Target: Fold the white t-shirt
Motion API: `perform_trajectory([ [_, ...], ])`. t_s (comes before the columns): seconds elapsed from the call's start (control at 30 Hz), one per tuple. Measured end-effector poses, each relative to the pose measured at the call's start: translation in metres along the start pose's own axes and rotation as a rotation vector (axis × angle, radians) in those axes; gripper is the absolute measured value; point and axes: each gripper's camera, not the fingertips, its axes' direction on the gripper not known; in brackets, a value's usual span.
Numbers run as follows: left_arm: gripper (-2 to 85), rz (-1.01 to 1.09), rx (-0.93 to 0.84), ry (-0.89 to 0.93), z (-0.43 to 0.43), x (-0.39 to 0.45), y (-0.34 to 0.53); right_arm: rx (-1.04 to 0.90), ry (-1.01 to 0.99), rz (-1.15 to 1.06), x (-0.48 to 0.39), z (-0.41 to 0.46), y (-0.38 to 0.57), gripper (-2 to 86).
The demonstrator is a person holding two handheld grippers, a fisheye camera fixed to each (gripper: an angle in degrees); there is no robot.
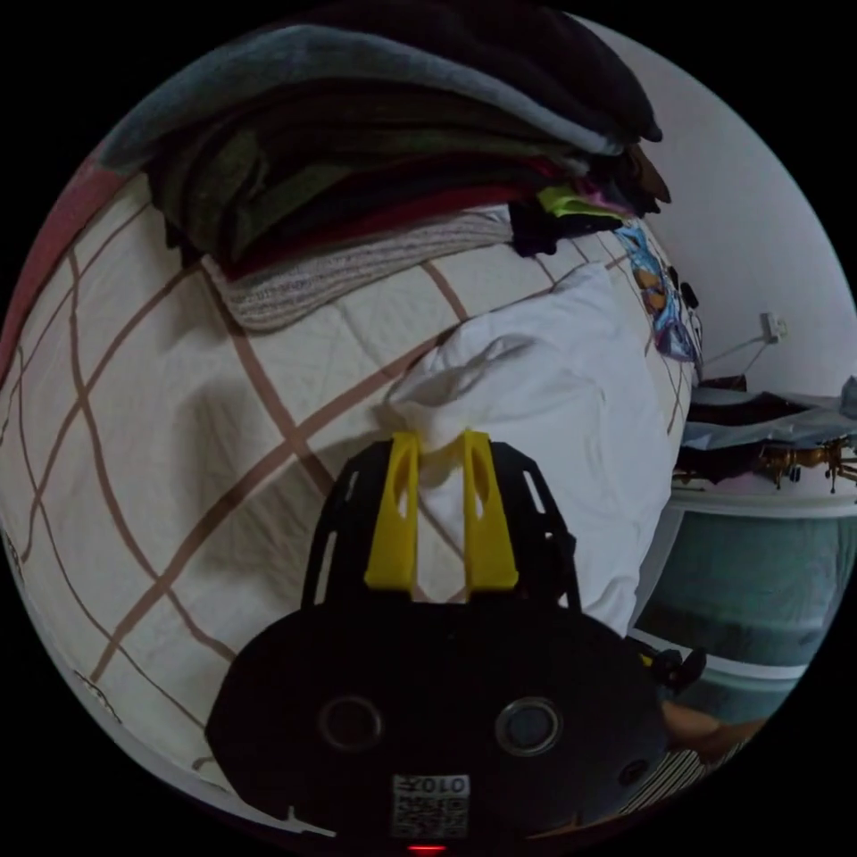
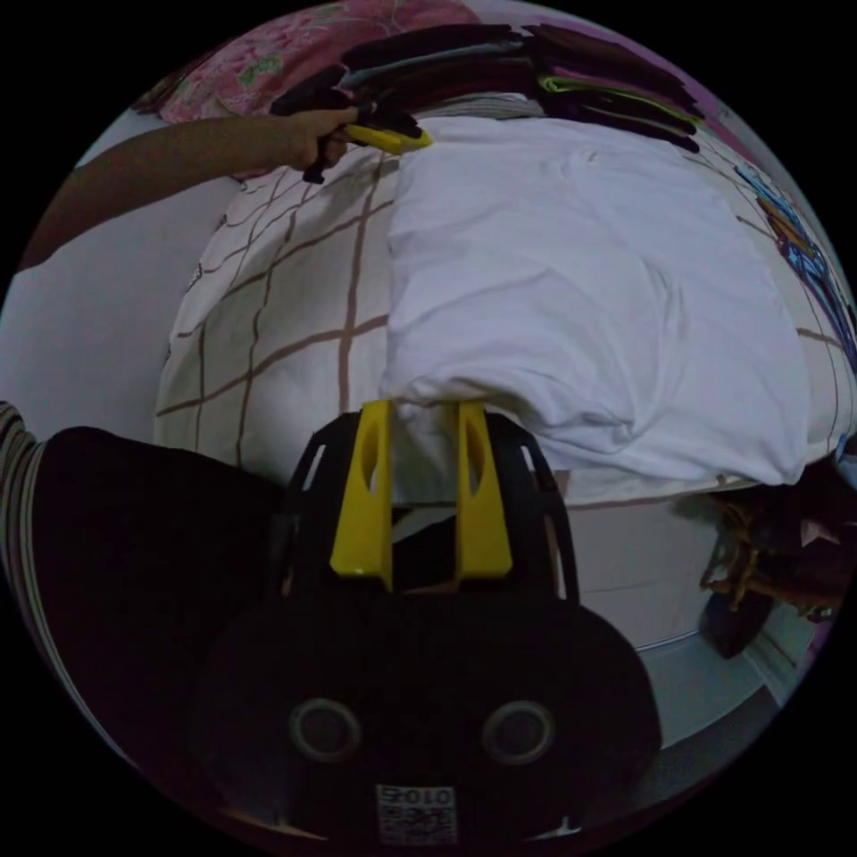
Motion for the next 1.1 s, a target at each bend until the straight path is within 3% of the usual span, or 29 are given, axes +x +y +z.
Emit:
perform_trajectory([
  [0.27,6.2,0.004,0.005,-0.002,0.004,-0.003,0.010,0.025,-0.056,0.016,-0.012,0.004,0.008,13.1],
  [0.6,5.6,0.025,0.000,-0.034,0.010,-0.001,0.022,0.091,0.096,0.111,-0.037,-0.006,0.024,11.1],
  [1.1,4.5,0.051,-0.025,-0.045,0.028,0.007,0.039,0.035,-0.020,0.162,-0.016,0.003,0.019,4.1],
])
